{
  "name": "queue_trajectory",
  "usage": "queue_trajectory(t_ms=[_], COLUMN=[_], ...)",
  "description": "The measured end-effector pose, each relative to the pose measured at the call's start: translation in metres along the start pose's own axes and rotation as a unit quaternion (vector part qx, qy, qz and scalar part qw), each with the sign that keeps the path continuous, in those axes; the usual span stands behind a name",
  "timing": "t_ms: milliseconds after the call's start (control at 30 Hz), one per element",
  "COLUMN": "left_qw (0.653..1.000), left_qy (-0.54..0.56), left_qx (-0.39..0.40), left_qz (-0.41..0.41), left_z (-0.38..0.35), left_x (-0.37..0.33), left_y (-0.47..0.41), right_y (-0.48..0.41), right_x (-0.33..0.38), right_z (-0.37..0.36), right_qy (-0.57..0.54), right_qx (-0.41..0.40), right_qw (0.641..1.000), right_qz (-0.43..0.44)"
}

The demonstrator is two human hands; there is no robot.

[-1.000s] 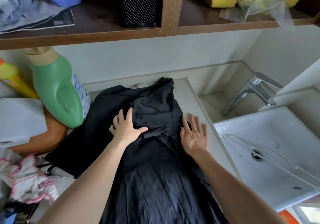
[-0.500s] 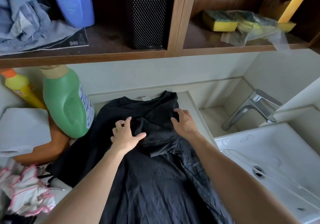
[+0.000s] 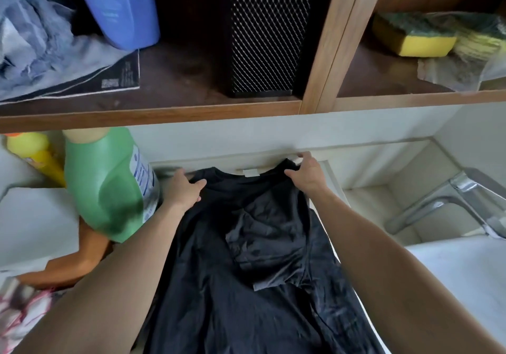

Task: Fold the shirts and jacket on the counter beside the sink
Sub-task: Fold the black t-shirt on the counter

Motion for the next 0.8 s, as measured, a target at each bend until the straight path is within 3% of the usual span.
queue_trajectory(t_ms=[133,200,267,333,633,800], left_qw=[0.997,0.994,0.987,0.991,0.959,0.944], left_qy=[-0.029,0.053,0.122,0.076,-0.043,-0.029], left_qx=[-0.059,-0.089,-0.078,-0.062,0.068,0.266], left_qz=[-0.033,-0.046,-0.063,-0.092,-0.270,-0.195], left_z=[0.003,0.006,0.007,0.004,-0.058,-0.083], left_x=[-0.002,-0.009,-0.017,-0.021,-0.016,-0.009], left_y=[-0.011,-0.011,-0.011,-0.005,0.135,0.204], right_y=[-0.015,-0.018,-0.016,-0.002,0.137,0.201], right_x=[0.006,0.011,0.013,0.011,-0.026,-0.067], right_z=[0.010,0.020,0.026,0.026,0.014,0.033], right_qy=[0.030,-0.031,-0.099,-0.125,0.013,0.045], right_qx=[-0.052,-0.093,-0.074,-0.022,-0.010,0.016], right_qw=[0.998,0.995,0.992,0.991,0.980,0.987], right_qz=[0.025,0.027,0.029,0.035,0.196,0.150])
Point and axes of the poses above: each hand's wrist, its own y-axis away from the middle knuckle, its own z-axis out of the back of the hand, x = y × z, the point moved 1 cm from there along -y, towards the middle knuckle, and after that the axes turned 3 degrees about -z, right-handed, at the moved point
